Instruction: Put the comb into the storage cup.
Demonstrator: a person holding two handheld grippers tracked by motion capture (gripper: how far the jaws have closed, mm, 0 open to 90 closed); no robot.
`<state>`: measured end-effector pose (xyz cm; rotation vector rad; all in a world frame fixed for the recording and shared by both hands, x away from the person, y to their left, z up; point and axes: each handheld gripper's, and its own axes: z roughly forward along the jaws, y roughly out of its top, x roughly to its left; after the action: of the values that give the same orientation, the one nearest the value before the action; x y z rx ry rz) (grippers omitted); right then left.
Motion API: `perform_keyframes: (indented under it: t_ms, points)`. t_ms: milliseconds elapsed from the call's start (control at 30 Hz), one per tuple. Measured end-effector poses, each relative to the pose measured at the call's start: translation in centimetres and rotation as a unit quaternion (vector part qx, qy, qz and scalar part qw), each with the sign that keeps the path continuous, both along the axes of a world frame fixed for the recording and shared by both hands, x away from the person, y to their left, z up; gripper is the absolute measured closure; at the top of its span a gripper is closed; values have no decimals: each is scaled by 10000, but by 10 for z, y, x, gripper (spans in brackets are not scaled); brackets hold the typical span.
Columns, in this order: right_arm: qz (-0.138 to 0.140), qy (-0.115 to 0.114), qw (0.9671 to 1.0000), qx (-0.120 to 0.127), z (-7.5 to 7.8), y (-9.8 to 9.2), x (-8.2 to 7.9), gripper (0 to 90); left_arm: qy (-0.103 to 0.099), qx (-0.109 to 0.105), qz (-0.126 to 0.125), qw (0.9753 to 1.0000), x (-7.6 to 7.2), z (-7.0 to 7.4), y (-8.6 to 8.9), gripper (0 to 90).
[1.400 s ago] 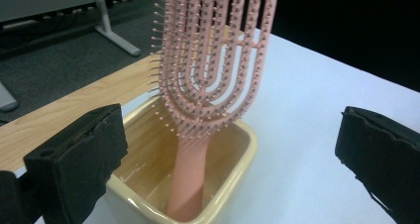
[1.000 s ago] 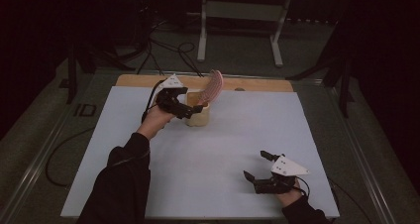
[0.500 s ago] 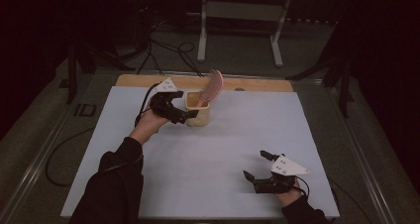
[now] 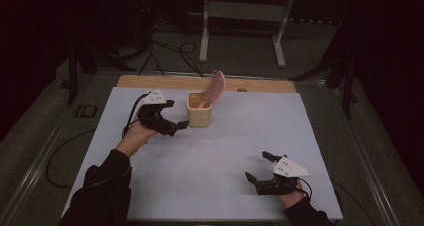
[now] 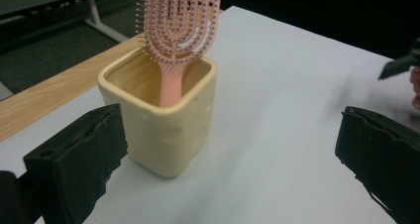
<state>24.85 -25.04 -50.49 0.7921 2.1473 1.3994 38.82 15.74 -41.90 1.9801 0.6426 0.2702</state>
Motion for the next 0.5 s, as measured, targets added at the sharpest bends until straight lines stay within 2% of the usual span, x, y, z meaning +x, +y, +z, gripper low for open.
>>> perform_keyframes:
  t_ms: [267, 500]
  points:
    - [-4, 10, 10000, 14, 0, 1, 1, 87, 13, 29, 89, 10000, -19, -5, 23, 0]
    - [13, 12, 10000, -4, 0, 2, 2, 87, 65, 106, 94, 9999, -36, -11, 36, 0]
